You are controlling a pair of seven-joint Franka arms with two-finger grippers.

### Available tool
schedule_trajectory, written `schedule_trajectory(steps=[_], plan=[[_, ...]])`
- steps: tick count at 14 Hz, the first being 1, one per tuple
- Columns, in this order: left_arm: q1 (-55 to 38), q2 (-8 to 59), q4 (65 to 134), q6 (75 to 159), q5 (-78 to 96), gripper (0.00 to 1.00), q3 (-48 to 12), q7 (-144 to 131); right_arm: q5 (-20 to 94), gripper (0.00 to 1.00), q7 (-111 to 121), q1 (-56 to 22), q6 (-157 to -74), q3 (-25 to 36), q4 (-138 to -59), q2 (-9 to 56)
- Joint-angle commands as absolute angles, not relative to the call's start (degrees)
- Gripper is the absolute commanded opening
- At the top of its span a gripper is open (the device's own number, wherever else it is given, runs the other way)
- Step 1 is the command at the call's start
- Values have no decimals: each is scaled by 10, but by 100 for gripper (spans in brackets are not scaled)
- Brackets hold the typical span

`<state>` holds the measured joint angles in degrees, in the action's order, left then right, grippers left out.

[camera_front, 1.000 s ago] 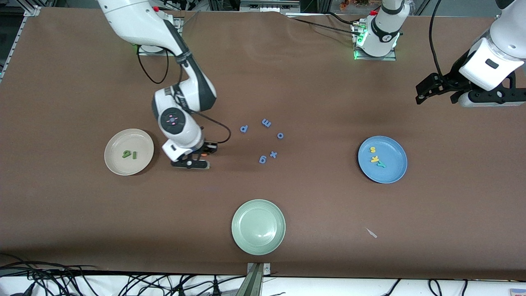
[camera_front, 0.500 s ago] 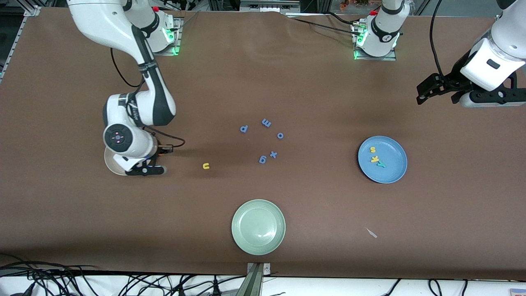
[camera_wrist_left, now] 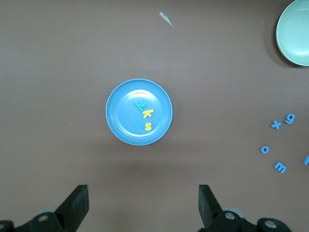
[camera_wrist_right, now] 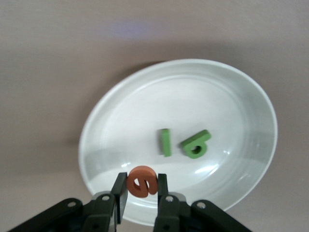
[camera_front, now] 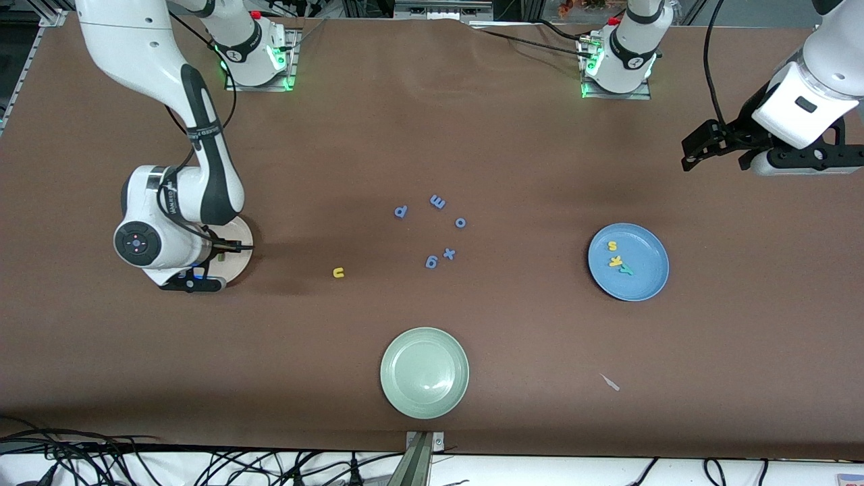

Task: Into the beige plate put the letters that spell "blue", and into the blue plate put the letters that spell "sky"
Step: 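Carry the orange e with the right gripper and drop it on the white plate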

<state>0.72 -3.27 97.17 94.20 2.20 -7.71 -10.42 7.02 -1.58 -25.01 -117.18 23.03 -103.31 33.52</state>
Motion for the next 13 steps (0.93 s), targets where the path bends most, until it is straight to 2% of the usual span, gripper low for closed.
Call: schedule_trajectory(steps=[1,6,13], plan=[[6,-34,969,940,10,100,-80,-101,71,100,-21,-249,-1165,230,-1029,331],[6,-34,969,940,10,100,-80,-102,83,100,-17,-262,-1138,222,-974,330],[9,-33,969,940,10,100,-79,-101,131,100,-32,-272,-1163,124,-927,345]])
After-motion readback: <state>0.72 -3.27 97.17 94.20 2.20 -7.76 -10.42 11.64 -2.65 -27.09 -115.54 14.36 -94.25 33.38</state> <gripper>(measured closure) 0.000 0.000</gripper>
